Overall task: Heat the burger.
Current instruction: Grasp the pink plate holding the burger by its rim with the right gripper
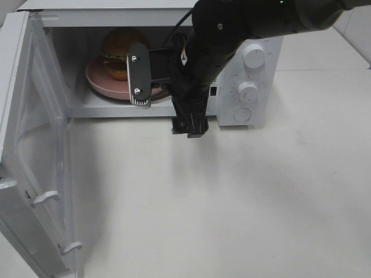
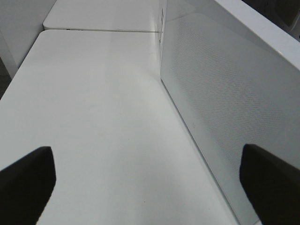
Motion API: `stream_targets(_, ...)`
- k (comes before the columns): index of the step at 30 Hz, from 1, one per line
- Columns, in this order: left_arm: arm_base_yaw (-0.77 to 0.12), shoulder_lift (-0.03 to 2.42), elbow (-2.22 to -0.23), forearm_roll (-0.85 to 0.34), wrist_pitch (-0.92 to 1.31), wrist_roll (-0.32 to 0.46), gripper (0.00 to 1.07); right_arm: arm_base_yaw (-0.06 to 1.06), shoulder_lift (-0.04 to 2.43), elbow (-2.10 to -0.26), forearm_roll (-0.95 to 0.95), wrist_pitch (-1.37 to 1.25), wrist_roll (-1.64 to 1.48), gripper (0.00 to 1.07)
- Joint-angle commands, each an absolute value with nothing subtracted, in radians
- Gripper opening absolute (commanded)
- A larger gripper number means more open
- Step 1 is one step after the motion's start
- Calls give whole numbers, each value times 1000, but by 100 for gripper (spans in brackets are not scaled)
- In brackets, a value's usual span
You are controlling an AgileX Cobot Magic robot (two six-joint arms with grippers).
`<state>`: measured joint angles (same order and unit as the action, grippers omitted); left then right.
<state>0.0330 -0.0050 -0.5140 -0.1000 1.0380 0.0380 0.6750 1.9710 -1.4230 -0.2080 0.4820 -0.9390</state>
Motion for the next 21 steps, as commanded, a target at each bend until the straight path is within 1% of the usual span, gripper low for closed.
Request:
stream_targets(1, 34, -14, -513, -104, 1033, 40, 102, 677, 1991, -1451, -210, 473, -927, 96)
stream_targets(4, 34, -14, -513, -104, 1033, 40, 102, 677, 2039, -1514, -210, 475, -927, 96)
stream_targets(14, 34, -14, -513, -104, 1033, 40, 102, 677, 2138, -1617, -210, 472, -927, 94)
stream_targets(16, 34, -14, -513, -104, 1033, 40, 102, 677, 2182, -1665, -210, 478, -927, 93)
stream_targets(19, 34, -14, -513, -104, 1033, 40, 102, 677, 2193, -1675, -210, 478, -927, 93)
stream_targets(21, 34, -14, -513, -104, 1033, 40, 102, 677, 2236, -1729, -210, 480, -932, 93)
